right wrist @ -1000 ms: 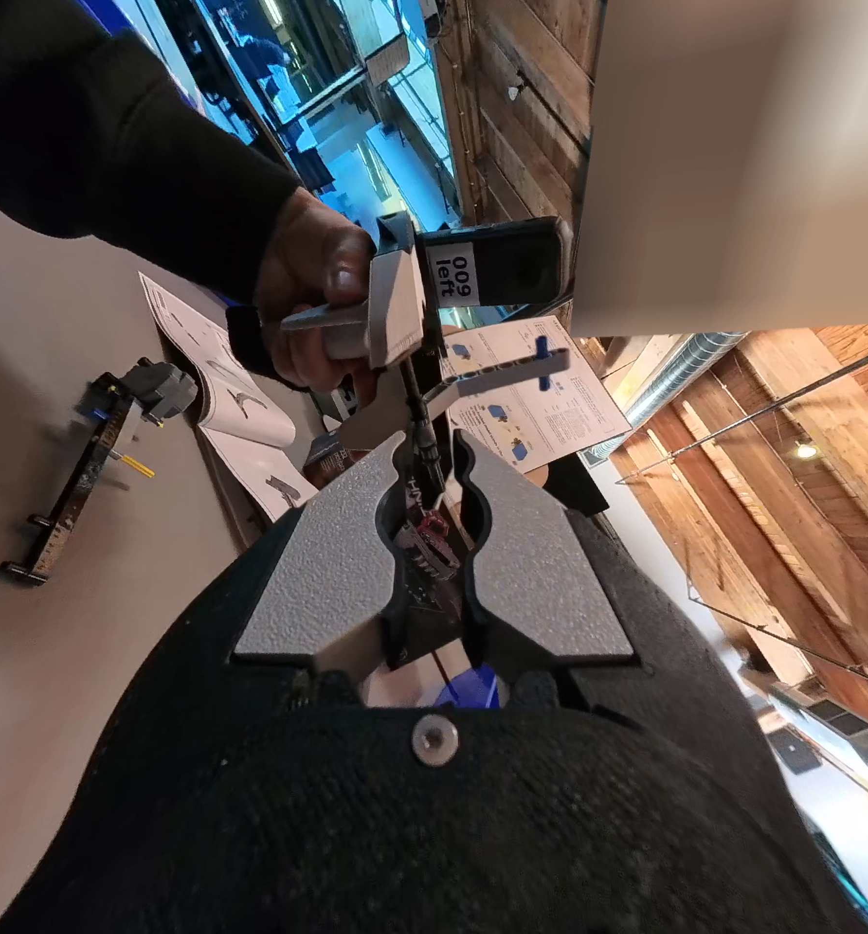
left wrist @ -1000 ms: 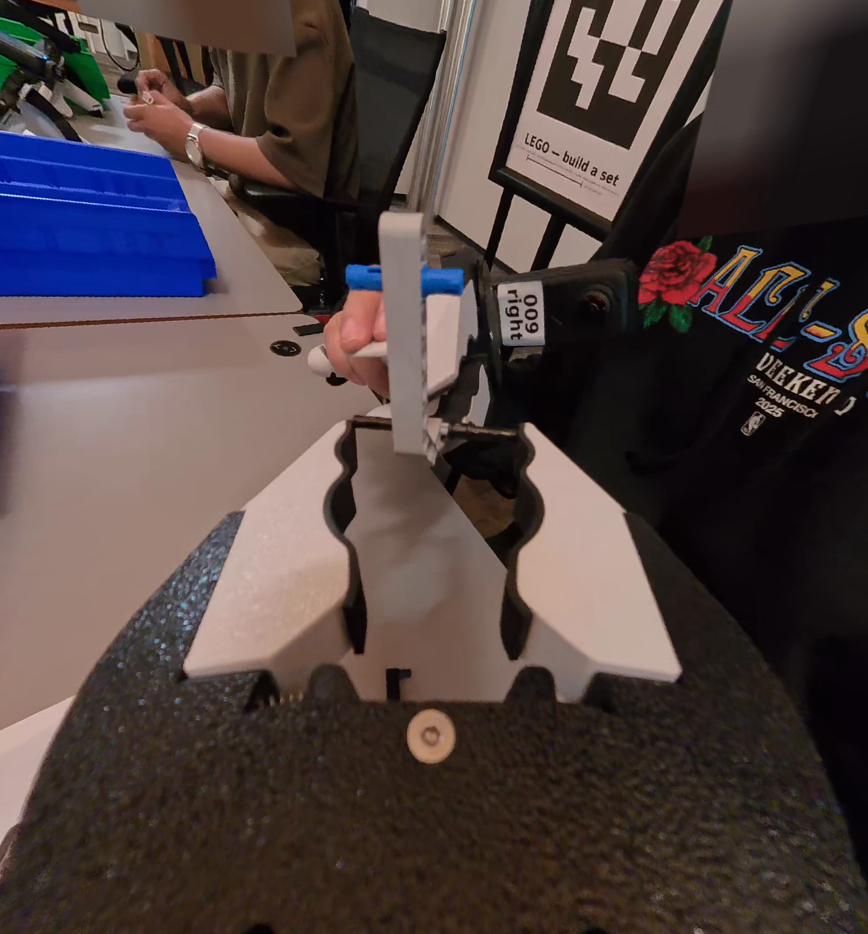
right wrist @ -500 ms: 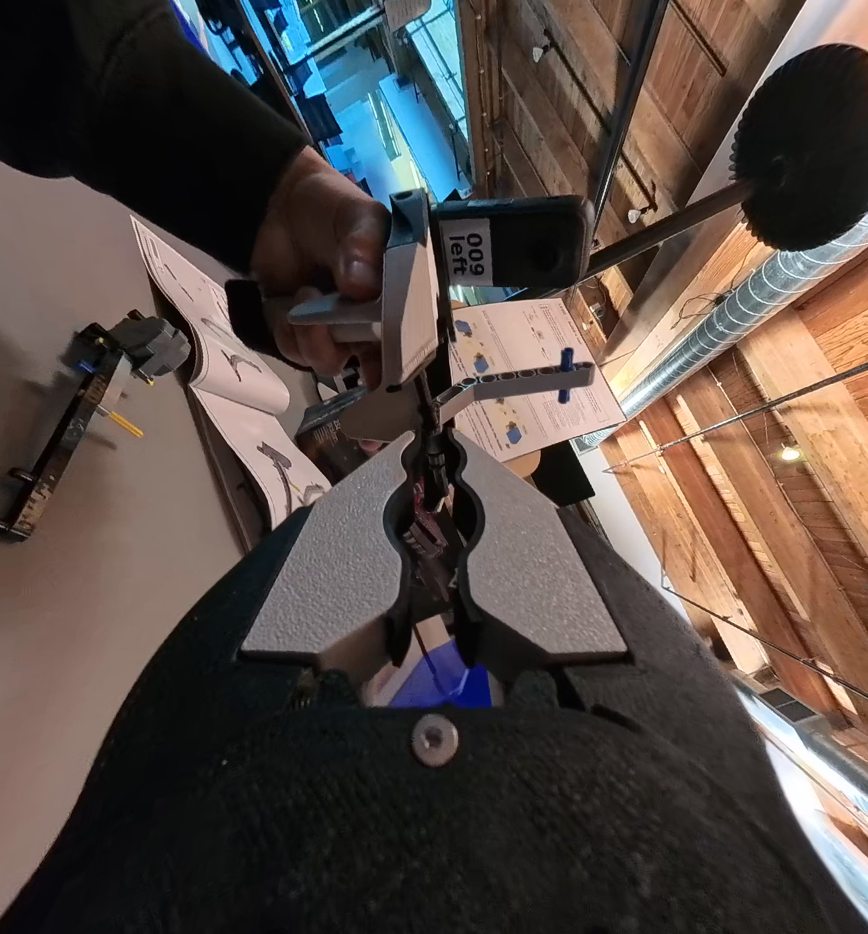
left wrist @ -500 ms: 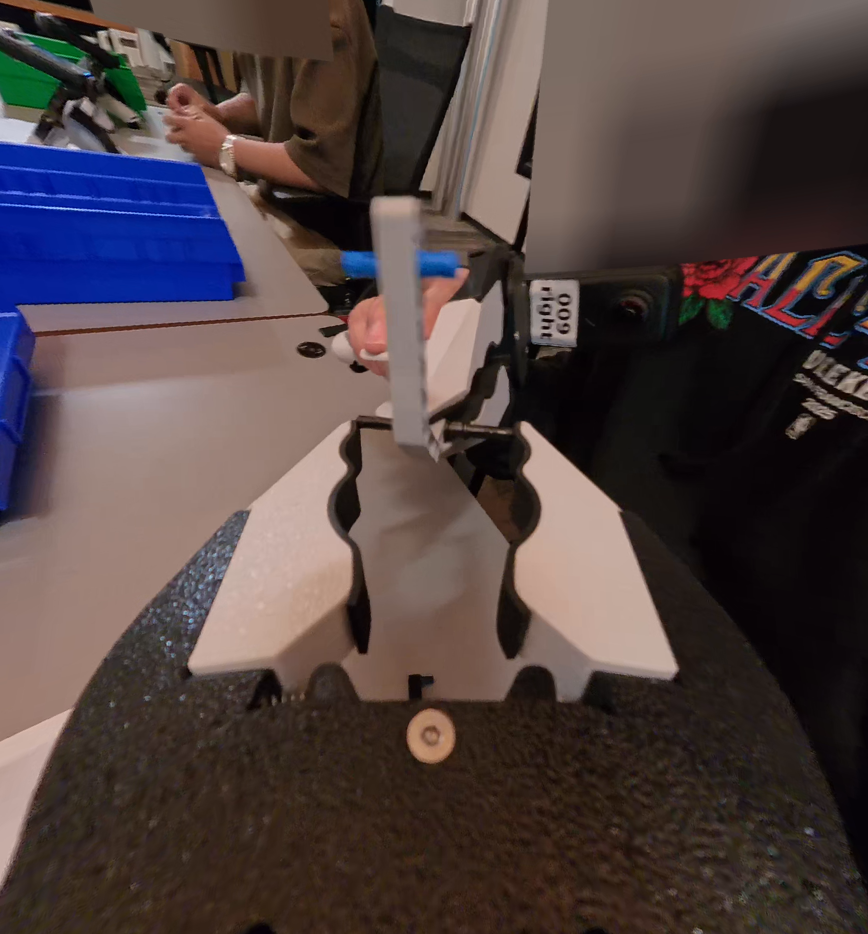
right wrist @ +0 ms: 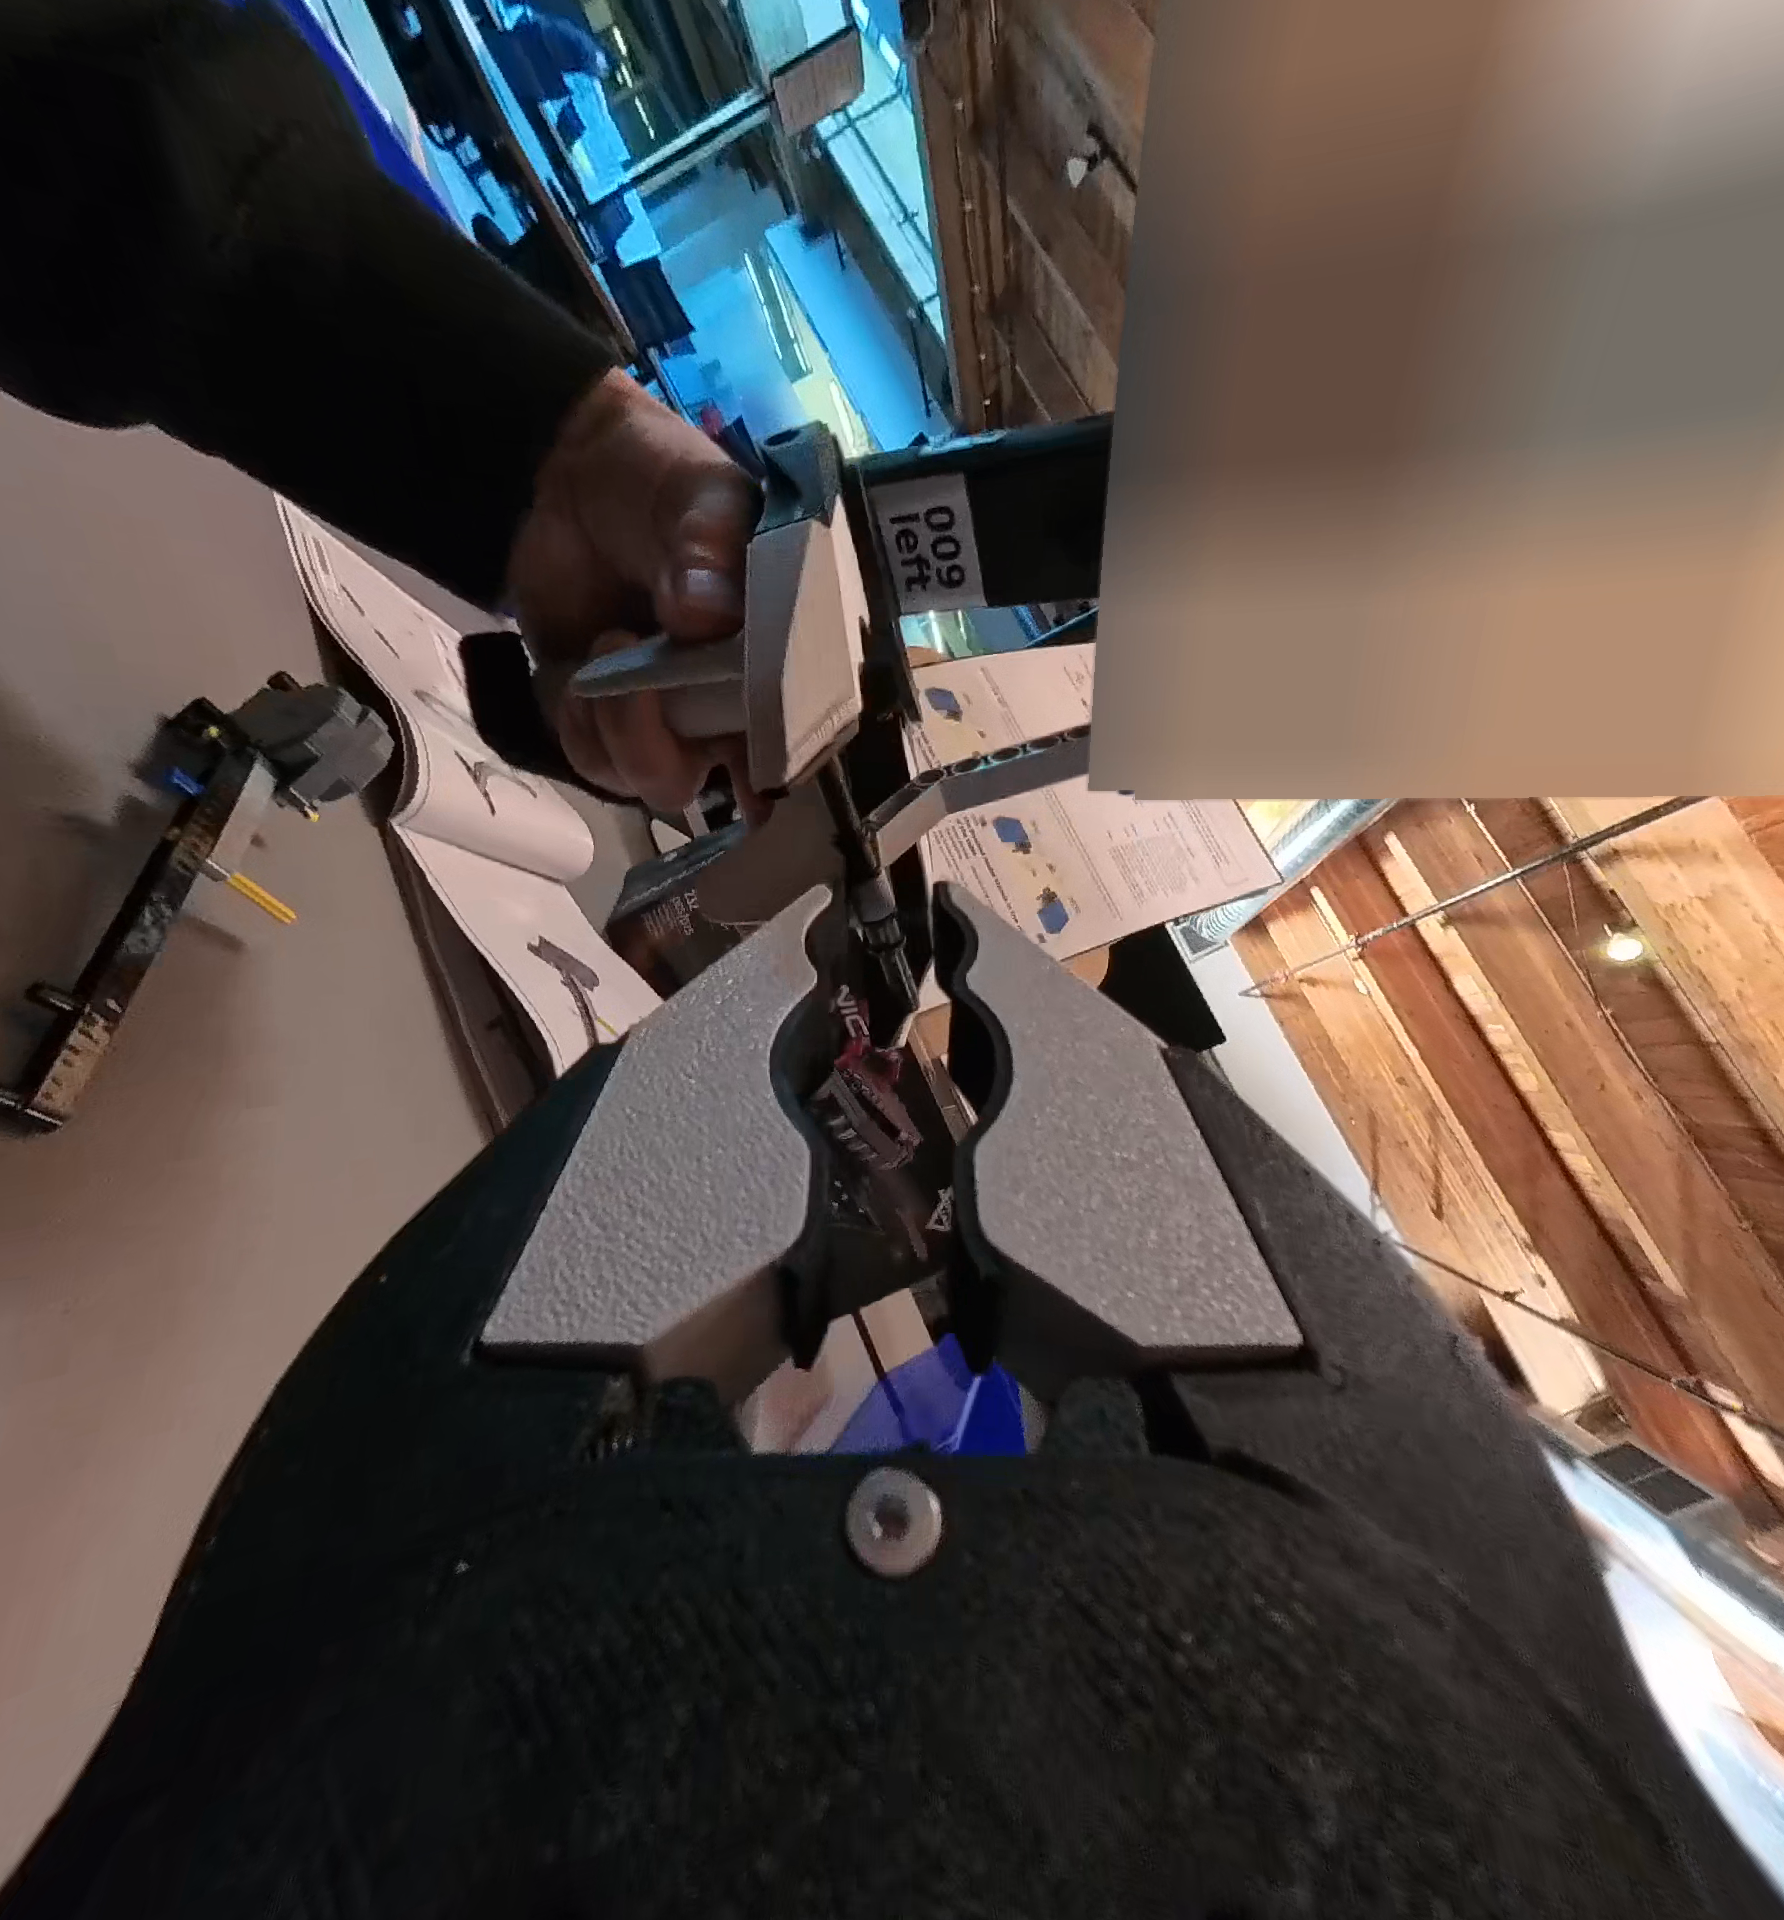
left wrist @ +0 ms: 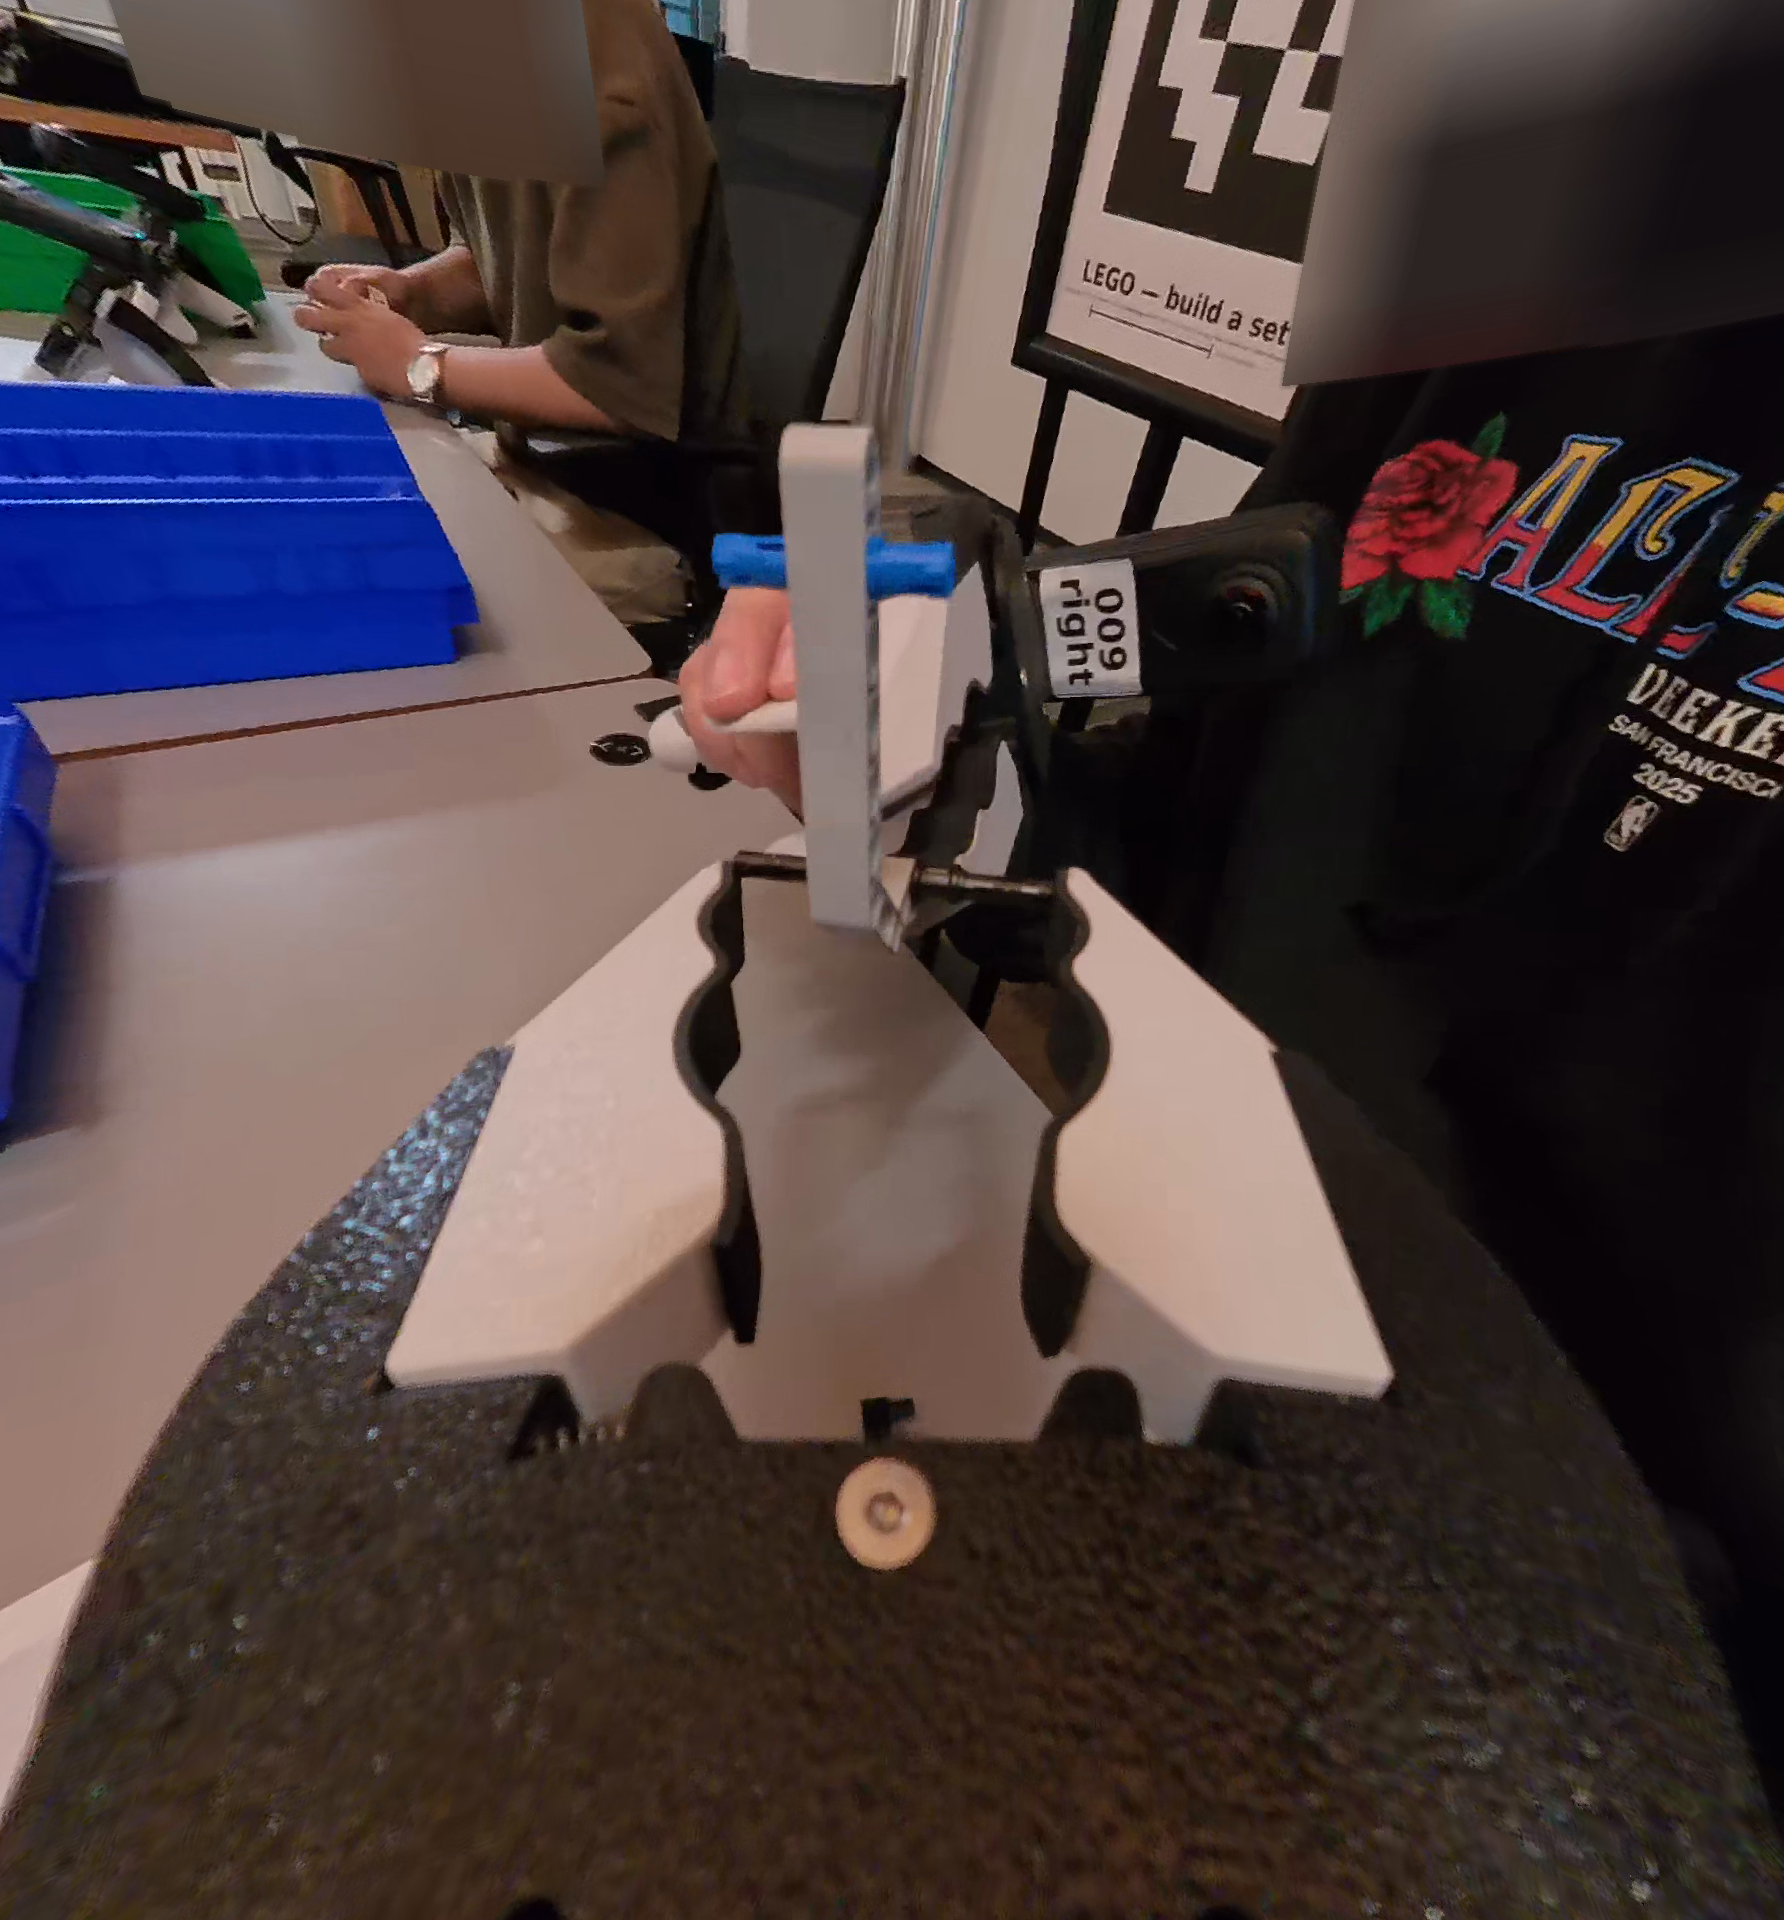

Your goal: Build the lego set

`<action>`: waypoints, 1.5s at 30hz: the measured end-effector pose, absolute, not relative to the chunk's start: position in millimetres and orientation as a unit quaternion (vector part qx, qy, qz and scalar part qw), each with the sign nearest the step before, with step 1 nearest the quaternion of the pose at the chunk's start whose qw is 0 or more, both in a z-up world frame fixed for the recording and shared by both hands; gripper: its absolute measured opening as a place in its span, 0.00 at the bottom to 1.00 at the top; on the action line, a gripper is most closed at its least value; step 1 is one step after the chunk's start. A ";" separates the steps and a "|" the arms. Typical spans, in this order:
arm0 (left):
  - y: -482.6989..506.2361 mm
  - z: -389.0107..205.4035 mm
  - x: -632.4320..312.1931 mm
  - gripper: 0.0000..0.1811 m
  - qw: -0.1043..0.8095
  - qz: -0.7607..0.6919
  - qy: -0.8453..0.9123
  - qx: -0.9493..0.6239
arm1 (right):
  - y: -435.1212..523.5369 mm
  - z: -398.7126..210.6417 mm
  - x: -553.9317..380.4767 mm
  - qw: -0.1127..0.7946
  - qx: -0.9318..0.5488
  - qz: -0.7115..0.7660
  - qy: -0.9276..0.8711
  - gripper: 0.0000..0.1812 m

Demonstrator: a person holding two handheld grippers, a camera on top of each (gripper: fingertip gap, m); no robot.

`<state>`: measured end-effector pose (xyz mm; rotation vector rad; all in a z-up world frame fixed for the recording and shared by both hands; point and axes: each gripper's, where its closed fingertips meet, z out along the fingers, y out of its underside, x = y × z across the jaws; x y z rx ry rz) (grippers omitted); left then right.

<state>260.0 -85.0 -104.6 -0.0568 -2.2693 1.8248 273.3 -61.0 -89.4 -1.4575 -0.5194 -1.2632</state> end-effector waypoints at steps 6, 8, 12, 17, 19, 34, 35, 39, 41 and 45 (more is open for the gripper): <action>-82.9 -105.4 266.4 0.32 0.138 0.616 -0.775 0.025 | -57.8 -94.1 279.2 0.530 -0.624 -0.536 -0.207 0.03; -80.0 -109.4 276.7 0.34 0.117 0.604 -0.786 0.051 | -55.8 -99.1 287.2 0.563 -0.648 -0.487 -0.159 0.03; -54.5 -122.5 300.4 0.37 0.000 0.544 -0.835 0.076 | -54.2 -117.5 299.5 0.657 -0.683 -0.315 -0.057 0.02; -12.3 -120.3 312.3 0.32 -0.087 0.485 -0.864 0.107 | -54.5 -138.5 299.8 0.701 -0.697 -0.151 -0.013 0.03; 6.2 -117.1 322.3 0.29 -0.119 0.470 -0.862 0.146 | -53.9 -153.8 300.4 0.667 -0.724 -0.171 -0.034 0.02; 63.1 -118.9 316.6 0.19 -0.107 0.462 -0.853 0.217 | -28.6 -200.0 286.1 0.579 -0.777 -0.198 -0.152 0.03; 63.0 -122.3 312.5 0.19 -0.086 0.464 -0.855 0.216 | -27.6 -201.0 284.5 0.574 -0.781 -0.189 -0.157 0.03; 60.7 -142.4 298.4 0.20 -0.016 0.459 -0.861 0.219 | -16.9 -206.8 286.4 0.555 -0.787 -0.204 -0.177 0.03; 58.1 -154.3 294.7 0.20 0.013 0.454 -0.861 0.229 | -10.8 -214.0 285.1 0.539 -0.792 -0.212 -0.193 0.03; 49.0 -172.7 286.6 0.22 0.083 0.451 -0.856 0.240 | 0.3 -214.6 280.4 0.550 -0.784 -0.204 -0.202 0.03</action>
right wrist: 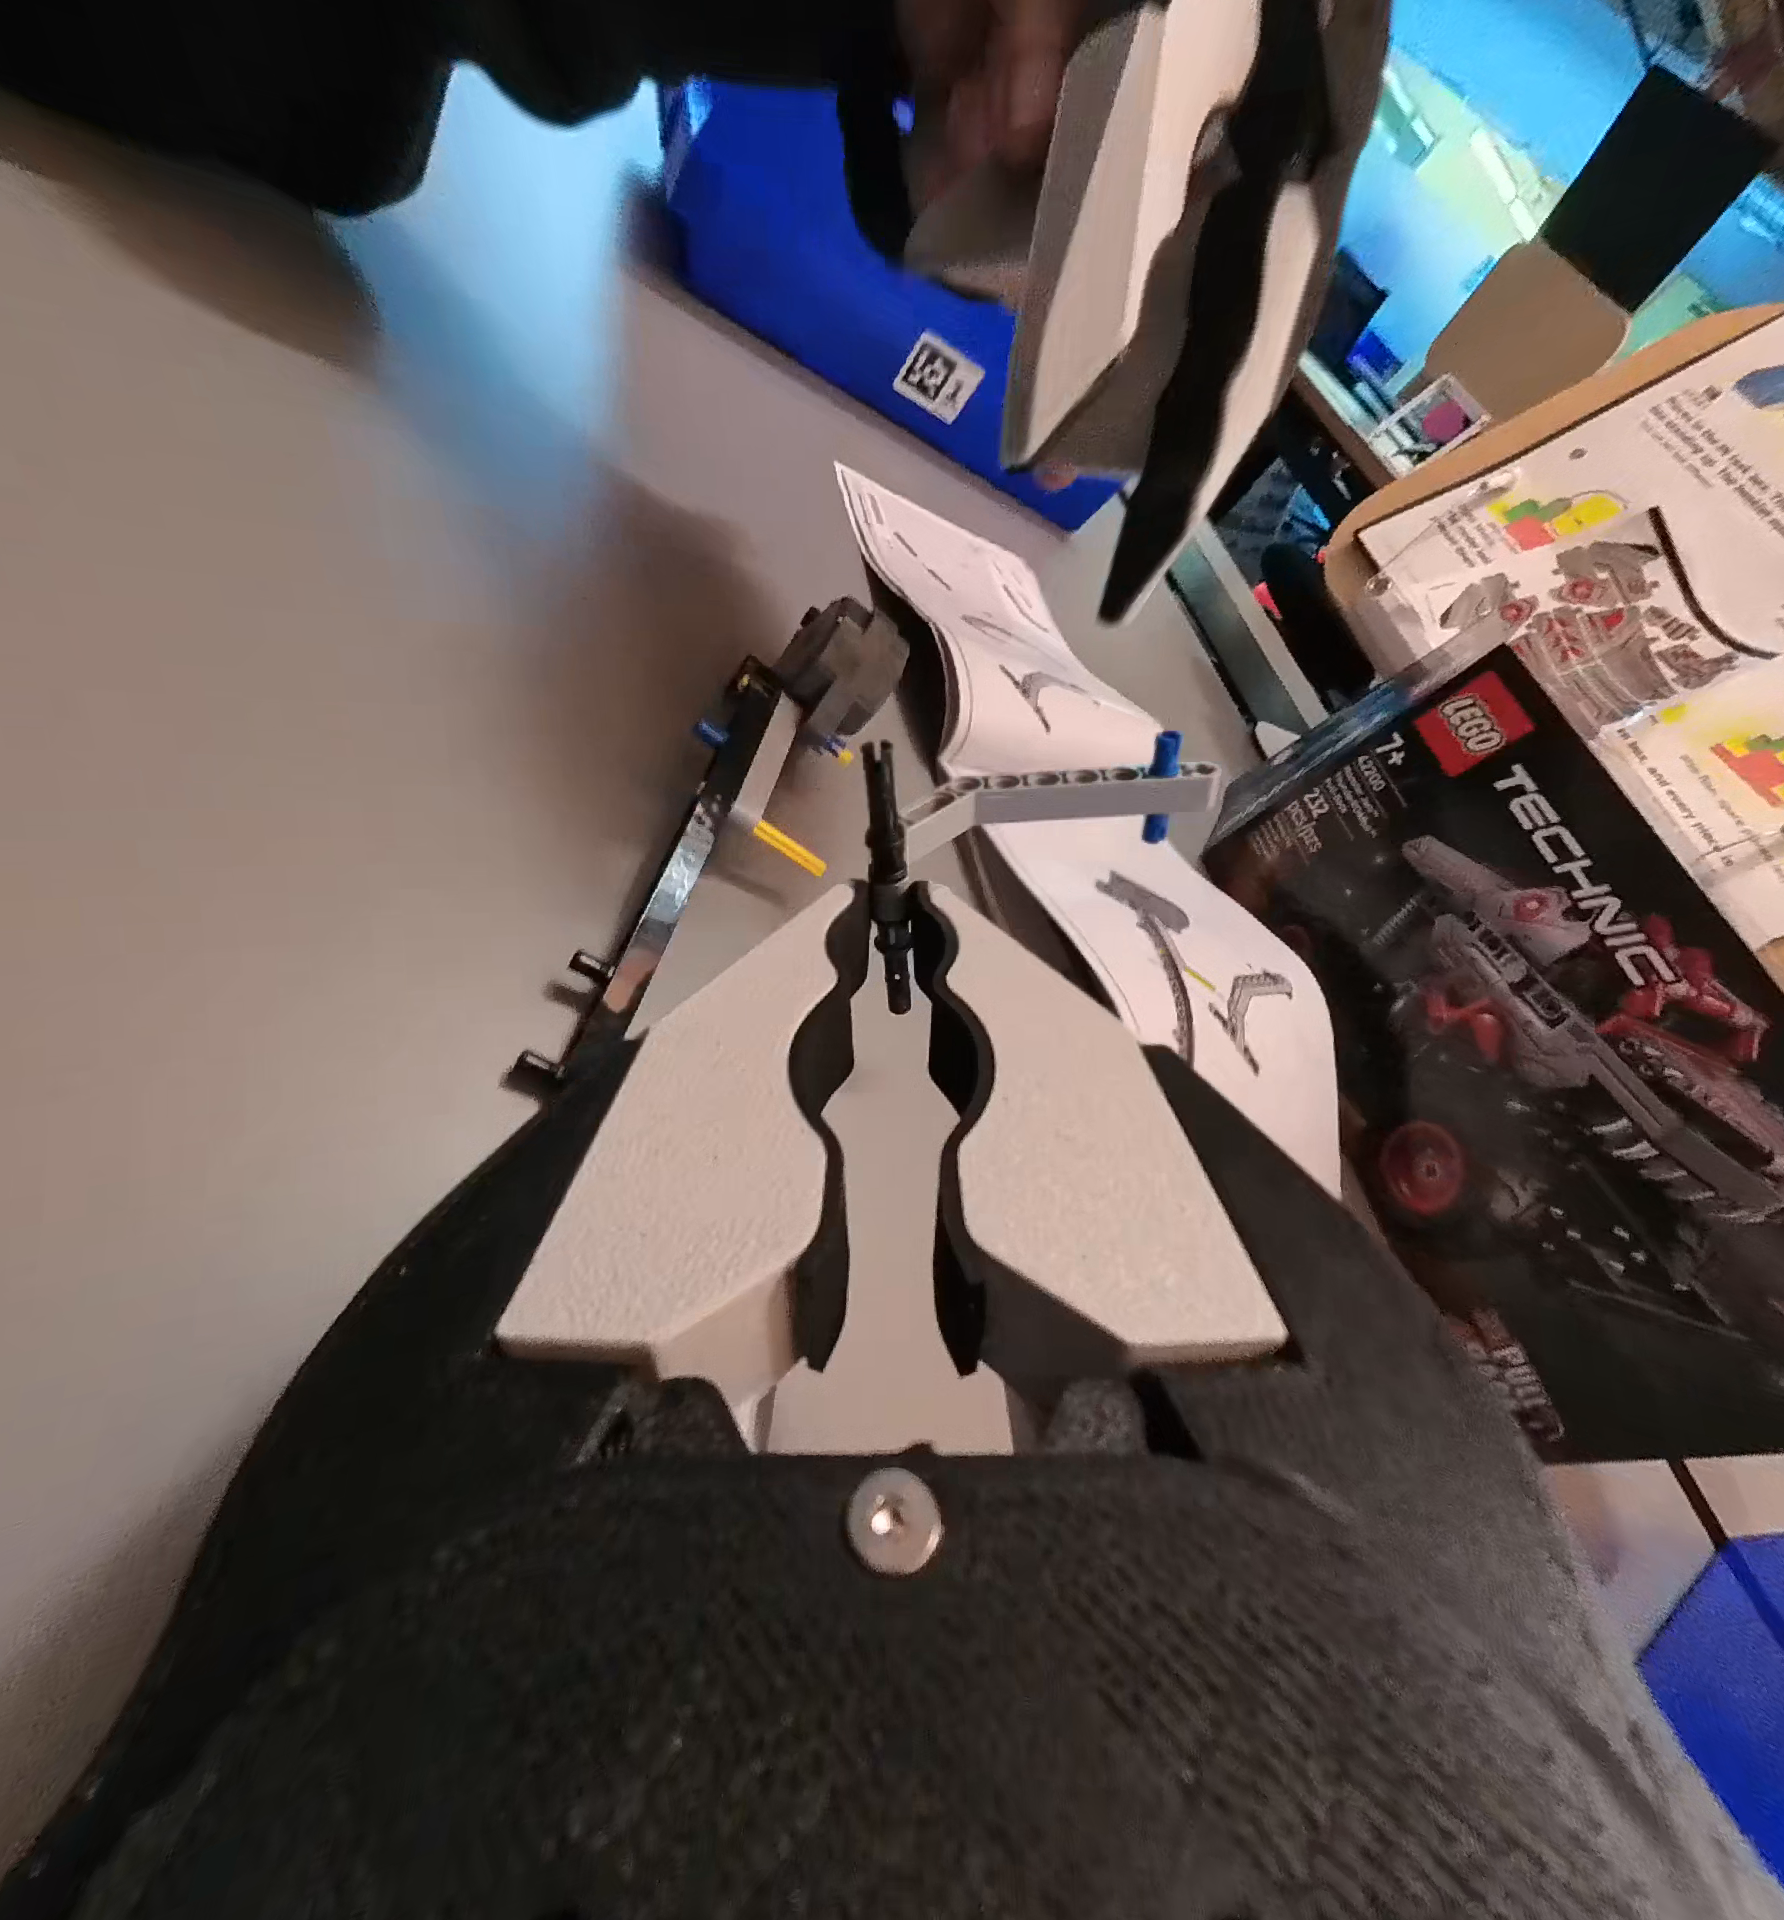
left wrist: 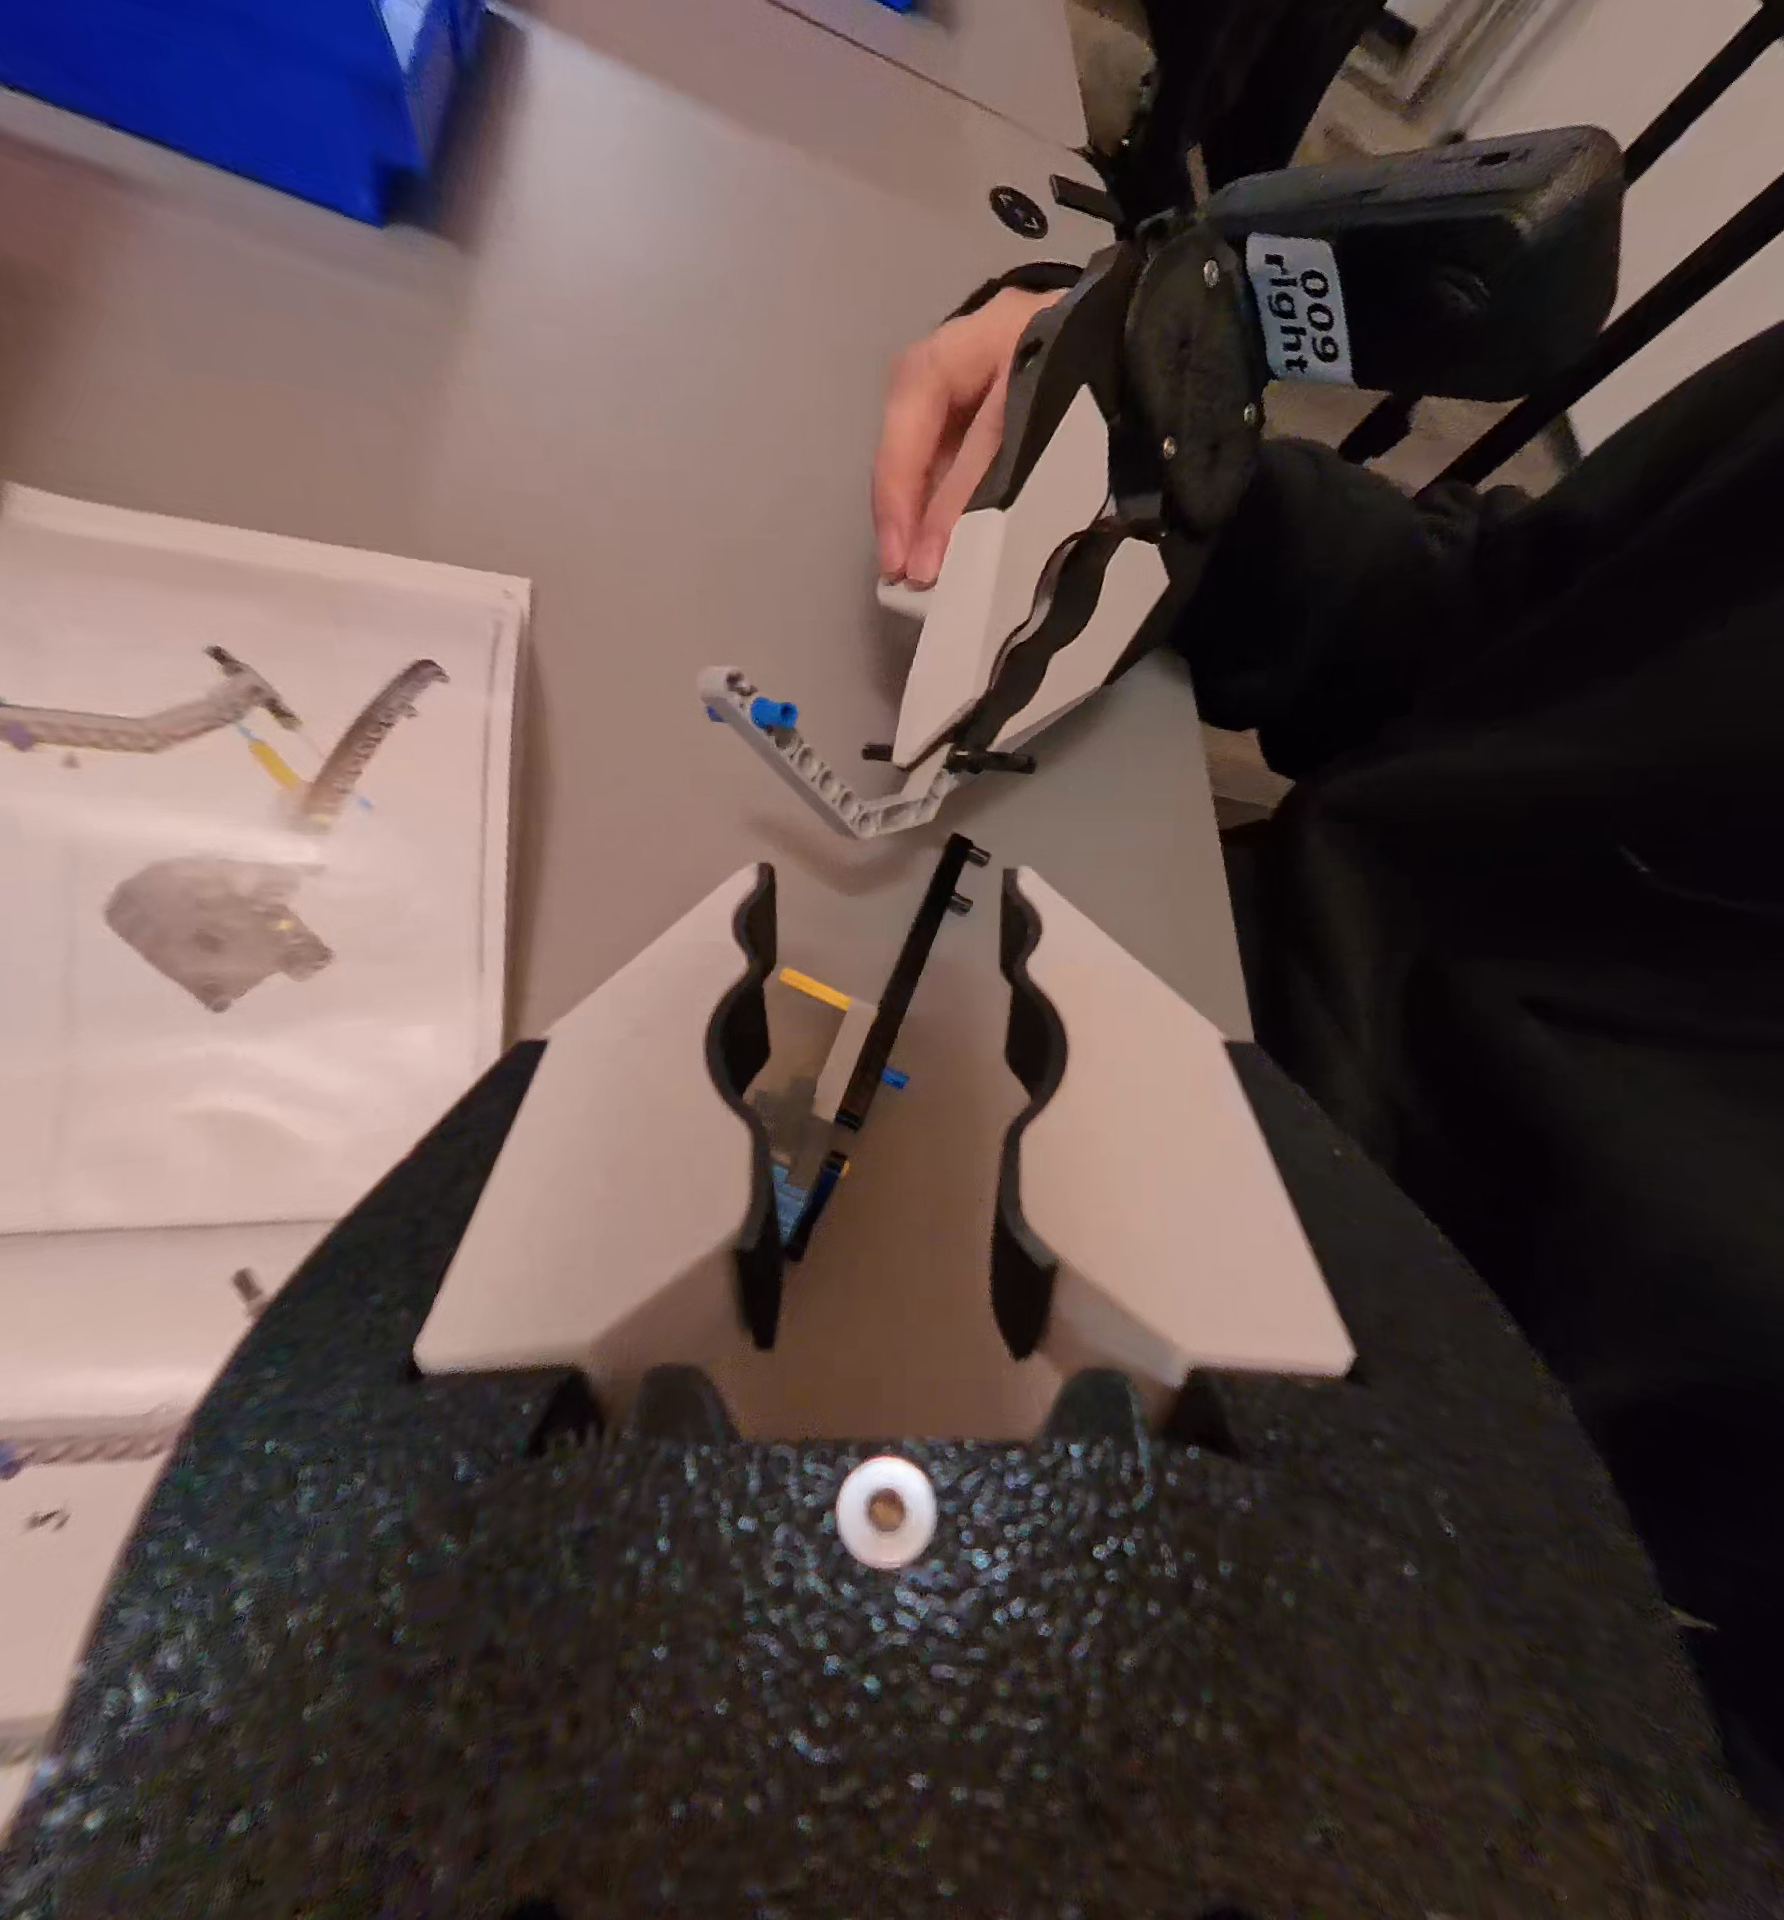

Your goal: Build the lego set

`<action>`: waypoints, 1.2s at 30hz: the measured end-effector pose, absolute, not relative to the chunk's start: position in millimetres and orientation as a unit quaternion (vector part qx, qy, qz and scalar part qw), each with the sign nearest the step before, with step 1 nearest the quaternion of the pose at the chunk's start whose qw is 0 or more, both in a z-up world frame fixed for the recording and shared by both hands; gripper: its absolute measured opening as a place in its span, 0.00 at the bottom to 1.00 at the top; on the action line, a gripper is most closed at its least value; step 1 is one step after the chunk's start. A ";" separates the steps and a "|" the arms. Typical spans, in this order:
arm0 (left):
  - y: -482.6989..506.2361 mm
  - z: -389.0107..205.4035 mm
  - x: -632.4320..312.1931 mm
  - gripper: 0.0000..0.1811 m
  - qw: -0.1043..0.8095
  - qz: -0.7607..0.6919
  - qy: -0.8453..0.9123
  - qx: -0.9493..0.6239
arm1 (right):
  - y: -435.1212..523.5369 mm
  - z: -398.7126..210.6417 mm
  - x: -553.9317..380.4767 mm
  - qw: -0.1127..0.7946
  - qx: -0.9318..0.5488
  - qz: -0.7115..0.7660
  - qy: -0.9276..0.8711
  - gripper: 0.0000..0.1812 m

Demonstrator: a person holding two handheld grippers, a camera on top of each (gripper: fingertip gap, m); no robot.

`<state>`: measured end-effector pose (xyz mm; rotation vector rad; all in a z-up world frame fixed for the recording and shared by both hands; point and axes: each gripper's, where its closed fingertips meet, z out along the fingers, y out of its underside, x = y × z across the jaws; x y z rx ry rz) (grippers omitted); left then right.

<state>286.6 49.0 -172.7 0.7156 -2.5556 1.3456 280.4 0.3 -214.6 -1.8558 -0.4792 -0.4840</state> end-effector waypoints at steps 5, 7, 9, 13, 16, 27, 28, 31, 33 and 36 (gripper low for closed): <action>38.6 -182.9 288.1 0.22 0.138 0.464 -0.840 0.248 | 7.8 -206.3 277.0 0.573 -0.766 -0.204 -0.208 0.03; 36.9 -189.3 288.8 0.22 0.150 0.457 -0.839 0.253 | 10.1 -205.6 275.6 0.575 -0.764 -0.203 -0.211 0.03; 36.9 -195.9 290.2 0.22 0.153 0.448 -0.843 0.256 | 13.1 -206.0 274.7 0.571 -0.763 -0.211 -0.218 0.03; 34.4 -197.0 291.6 0.14 0.168 0.456 -0.839 0.247 | 20.5 -215.0 278.1 0.544 -0.772 -0.235 -0.229 0.03; 40.1 -204.9 298.6 0.06 0.153 0.442 -0.847 0.253 | 25.5 -218.0 278.1 0.539 -0.773 -0.239 -0.235 0.03; 42.1 -202.0 300.5 0.04 0.189 0.480 -0.824 0.233 | 29.6 -225.0 284.5 0.531 -0.781 -0.235 -0.230 0.03; 42.4 -203.2 300.2 0.04 0.189 0.480 -0.826 0.229 | 29.2 -226.3 284.9 0.529 -0.783 -0.233 -0.230 0.03; 43.9 -206.9 300.7 0.04 0.177 0.484 -0.832 0.206 | 28.4 -229.1 286.4 0.522 -0.786 -0.236 -0.233 0.03; 45.5 -209.6 303.8 0.08 0.167 0.485 -0.834 0.204 | 29.4 -229.9 286.3 0.520 -0.785 -0.237 -0.239 0.03; 47.4 -211.8 305.5 0.14 0.176 0.484 -0.831 0.212 | 32.0 -236.1 288.6 0.502 -0.791 -0.243 -0.253 0.03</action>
